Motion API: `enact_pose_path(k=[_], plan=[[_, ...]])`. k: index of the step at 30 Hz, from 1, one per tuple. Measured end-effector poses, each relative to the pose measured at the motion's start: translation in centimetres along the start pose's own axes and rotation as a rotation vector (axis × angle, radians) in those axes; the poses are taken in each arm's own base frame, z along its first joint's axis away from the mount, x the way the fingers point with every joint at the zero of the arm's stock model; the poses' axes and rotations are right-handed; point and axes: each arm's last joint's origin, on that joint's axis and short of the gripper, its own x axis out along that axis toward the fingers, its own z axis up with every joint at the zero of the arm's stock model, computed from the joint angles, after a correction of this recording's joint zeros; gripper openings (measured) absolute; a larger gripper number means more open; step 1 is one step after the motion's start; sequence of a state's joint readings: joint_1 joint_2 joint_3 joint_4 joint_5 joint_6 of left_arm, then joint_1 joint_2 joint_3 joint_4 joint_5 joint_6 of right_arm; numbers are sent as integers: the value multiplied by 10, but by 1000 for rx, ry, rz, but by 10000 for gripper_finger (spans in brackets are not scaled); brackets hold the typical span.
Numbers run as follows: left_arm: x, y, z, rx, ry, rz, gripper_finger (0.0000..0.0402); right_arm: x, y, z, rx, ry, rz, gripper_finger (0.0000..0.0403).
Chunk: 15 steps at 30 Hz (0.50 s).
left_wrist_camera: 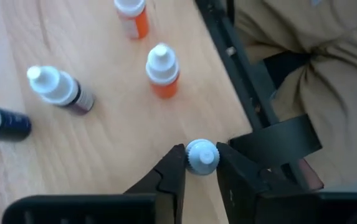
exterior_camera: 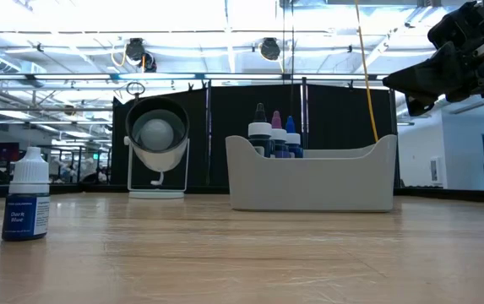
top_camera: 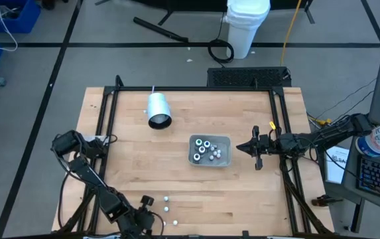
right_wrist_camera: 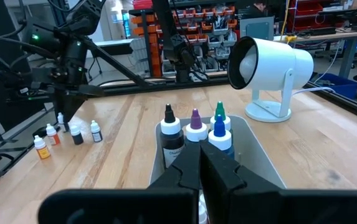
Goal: Pick & Place food coloring
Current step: Put the small green food coloring bottle into the white bin
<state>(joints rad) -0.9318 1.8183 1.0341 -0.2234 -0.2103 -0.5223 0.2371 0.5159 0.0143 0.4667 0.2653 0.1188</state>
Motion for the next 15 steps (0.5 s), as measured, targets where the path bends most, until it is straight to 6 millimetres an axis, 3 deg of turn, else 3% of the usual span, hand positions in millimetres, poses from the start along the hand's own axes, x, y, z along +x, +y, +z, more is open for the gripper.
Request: enact_pose_path(k=[7, 15], plan=[[-12, -3, 14, 59, -23, -9, 79, 0, 0, 0, 0, 0, 0, 0], [-59, 17, 56, 38, -109, 66, 81, 0, 0, 0, 11, 3, 0, 0]])
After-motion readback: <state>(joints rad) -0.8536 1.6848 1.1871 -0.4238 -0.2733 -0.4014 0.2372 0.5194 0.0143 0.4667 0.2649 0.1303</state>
